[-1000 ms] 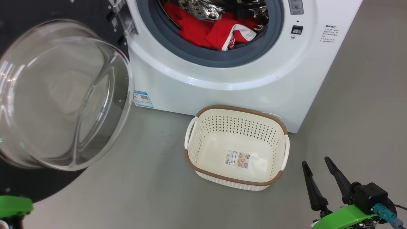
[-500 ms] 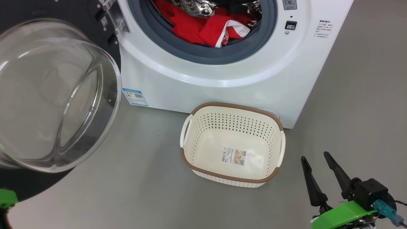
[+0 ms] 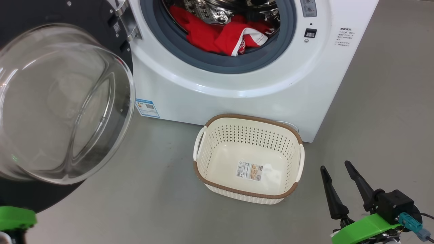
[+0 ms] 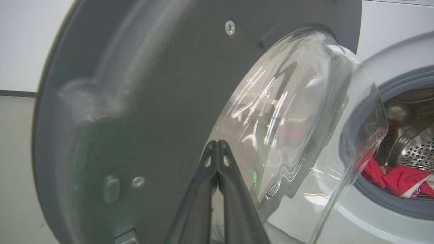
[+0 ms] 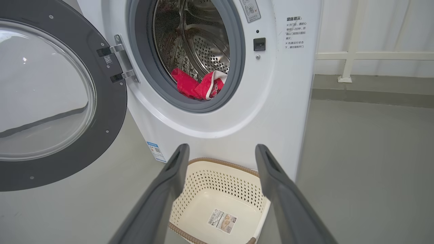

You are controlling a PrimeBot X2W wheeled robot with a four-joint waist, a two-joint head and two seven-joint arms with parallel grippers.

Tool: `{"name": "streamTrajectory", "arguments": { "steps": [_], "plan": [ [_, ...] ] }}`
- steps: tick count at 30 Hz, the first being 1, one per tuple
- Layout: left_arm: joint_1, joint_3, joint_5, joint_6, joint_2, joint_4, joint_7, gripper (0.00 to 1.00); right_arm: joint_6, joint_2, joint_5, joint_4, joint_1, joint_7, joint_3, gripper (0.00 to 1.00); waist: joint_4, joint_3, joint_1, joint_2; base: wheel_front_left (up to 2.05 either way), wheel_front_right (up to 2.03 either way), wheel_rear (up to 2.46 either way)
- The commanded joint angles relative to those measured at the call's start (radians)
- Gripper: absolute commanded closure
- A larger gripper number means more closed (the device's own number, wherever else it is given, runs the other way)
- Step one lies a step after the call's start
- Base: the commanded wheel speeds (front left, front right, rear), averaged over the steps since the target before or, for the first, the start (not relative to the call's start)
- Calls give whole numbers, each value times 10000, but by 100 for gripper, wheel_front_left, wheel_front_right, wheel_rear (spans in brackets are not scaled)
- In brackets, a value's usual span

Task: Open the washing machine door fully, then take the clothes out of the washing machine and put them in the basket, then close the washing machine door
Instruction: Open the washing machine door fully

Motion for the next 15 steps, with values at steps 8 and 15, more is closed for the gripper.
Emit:
{"name": "streamTrajectory", "arguments": {
  "steps": [8,15],
  "plan": [
    [1258,-907,-600,16,-32,-1416,-49,79,75,-31,-9,-243,-338,-93,228,0,-215,-179,0,0,0,0,0],
    [2211,-1664,-606,16,-70,-2335,-49,53,75,16,-9,-280,-293,-93,84,0,-516,-206,0,0,0,0,0]
  ]
}}
